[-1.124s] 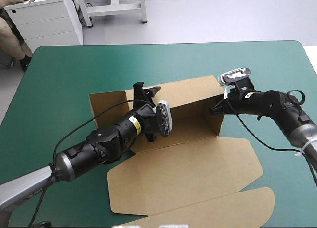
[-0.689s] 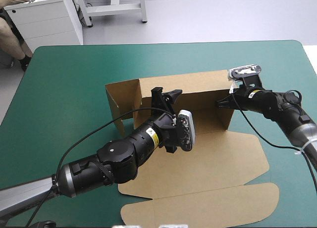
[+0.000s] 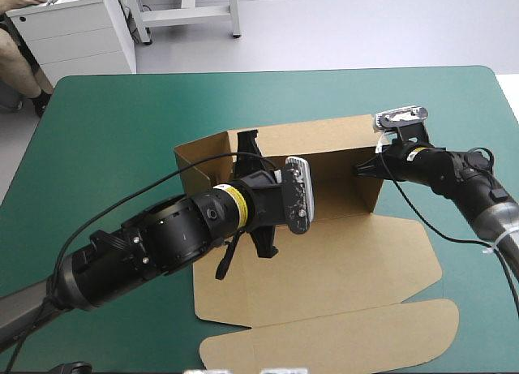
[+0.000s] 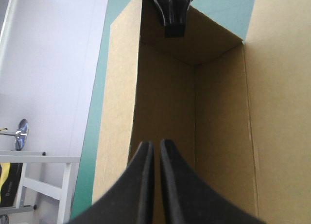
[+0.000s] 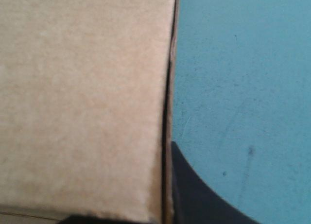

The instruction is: Fold the box

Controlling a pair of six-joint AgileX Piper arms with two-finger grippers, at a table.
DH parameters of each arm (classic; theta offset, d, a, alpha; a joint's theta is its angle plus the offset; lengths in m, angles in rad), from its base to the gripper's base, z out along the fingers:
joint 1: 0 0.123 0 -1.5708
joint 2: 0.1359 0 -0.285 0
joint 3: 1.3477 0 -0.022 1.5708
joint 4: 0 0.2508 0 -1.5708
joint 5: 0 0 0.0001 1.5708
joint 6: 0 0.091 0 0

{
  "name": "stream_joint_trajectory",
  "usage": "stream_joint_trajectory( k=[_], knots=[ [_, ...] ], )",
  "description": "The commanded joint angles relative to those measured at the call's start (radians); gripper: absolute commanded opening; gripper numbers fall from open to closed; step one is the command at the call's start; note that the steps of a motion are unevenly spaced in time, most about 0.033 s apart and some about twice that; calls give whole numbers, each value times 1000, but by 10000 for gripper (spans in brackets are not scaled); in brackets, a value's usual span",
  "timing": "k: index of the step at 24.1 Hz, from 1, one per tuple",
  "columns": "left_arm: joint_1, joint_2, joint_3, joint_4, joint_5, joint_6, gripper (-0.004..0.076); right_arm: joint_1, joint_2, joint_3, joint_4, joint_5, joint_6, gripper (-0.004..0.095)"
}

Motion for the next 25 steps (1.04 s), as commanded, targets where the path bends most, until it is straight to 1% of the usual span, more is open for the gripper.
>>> stream_joint_trajectory(
  k=[1,2,3,4,5,7,9,10,12,14,17,19,22,25],
  knots=[
    [18,-42,-138,-31,106,38,22,-12,-21,-30,-21,-35,-4,-15],
    [59,-42,-178,-39,151,38,21,-12,-21,-30,-21,-33,-4,-15],
    [106,-42,-204,-64,174,36,21,-12,-21,-30,-21,-31,-4,-15],
    [187,-42,-237,-124,198,36,21,-12,-21,-30,-21,-23,-4,-15],
    [308,-42,-263,-209,210,36,21,-12,-21,-30,-21,-18,-4,-15],
    [422,-44,-281,-303,216,36,20,-12,-21,-30,-21,-13,-4,-15],
    [574,-53,-284,-417,218,31,20,-12,-21,-30,-21,-9,-11,-15],
    [673,-56,-284,-485,218,13,15,-12,-21,-30,-21,-9,-13,-15],
    [768,-57,-284,-545,221,-18,15,-12,-21,-30,-21,-4,-13,-15],
    [926,-64,-284,-621,244,-49,15,-12,-21,-30,-21,9,-13,-15],
    [1043,-77,-280,-692,280,-49,15,-12,-21,-30,-21,13,-13,-15],
    [1096,-108,-252,-697,284,-43,15,-12,-21,-30,-21,13,-13,-15],
    [1102,-153,-189,-691,261,-43,15,-12,-21,-30,-21,13,-13,-15],
    [1102,-202,-97,-696,216,-43,13,-12,-21,-30,-21,13,-13,-15]
  ],
)
